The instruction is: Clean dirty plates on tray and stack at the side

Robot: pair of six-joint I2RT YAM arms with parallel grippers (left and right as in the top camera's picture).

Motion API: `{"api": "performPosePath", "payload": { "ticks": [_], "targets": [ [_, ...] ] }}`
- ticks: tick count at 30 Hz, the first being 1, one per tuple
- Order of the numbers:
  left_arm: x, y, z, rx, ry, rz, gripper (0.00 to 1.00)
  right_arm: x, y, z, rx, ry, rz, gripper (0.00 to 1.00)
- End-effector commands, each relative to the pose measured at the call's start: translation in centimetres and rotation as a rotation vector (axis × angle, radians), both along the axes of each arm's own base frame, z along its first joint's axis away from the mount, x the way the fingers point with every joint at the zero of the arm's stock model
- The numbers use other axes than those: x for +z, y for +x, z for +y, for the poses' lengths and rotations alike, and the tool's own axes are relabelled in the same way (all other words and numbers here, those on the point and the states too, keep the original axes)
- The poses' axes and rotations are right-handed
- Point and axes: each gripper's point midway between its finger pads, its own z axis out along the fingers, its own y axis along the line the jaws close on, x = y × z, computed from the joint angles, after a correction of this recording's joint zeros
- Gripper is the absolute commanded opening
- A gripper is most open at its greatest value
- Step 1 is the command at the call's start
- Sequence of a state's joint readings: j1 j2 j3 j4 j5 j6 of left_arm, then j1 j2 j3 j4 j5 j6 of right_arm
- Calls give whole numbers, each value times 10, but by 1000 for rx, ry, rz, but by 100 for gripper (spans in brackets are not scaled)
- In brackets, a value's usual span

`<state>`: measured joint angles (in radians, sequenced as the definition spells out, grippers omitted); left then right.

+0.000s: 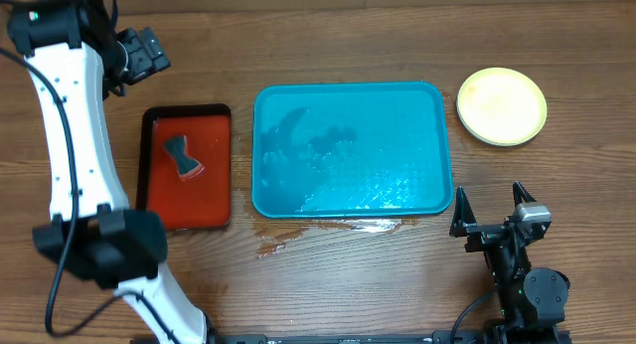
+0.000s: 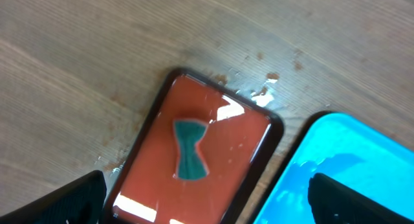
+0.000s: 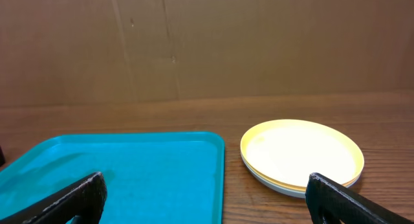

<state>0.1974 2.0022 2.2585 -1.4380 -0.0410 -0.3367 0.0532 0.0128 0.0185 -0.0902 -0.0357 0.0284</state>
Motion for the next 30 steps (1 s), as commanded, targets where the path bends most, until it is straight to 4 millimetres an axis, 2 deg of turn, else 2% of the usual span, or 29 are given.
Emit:
{"api": "performPosePath", "payload": {
  "ticks": [1, 3, 6, 12, 20, 24, 30],
  "targets": [
    [38, -26, -16, -25, 36, -123, 100, -1, 0, -3, -16, -2, -6, 100],
    [36, -37, -19, -36, 46, -160, 100, -1, 0, -3, -16, -2, -6, 100],
    [21, -58, -24, -38, 46, -199, 100, -1, 0, -3, -16, -2, -6, 100],
    [-20, -99, -43, -75, 3, -304, 100, -1, 0, -3, -16, -2, -6, 100],
    [-72, -172, -55, -69, 6, -337, 100, -1, 0, -3, -16, -2, -6, 100],
    [-75, -179, -56, -71, 37, -479, 100, -1, 0, -3, -16, -2, -6, 100],
    [-77, -177, -58, -87, 72, -711, 100, -1, 0, -3, -16, -2, -6, 100]
  ]
}}
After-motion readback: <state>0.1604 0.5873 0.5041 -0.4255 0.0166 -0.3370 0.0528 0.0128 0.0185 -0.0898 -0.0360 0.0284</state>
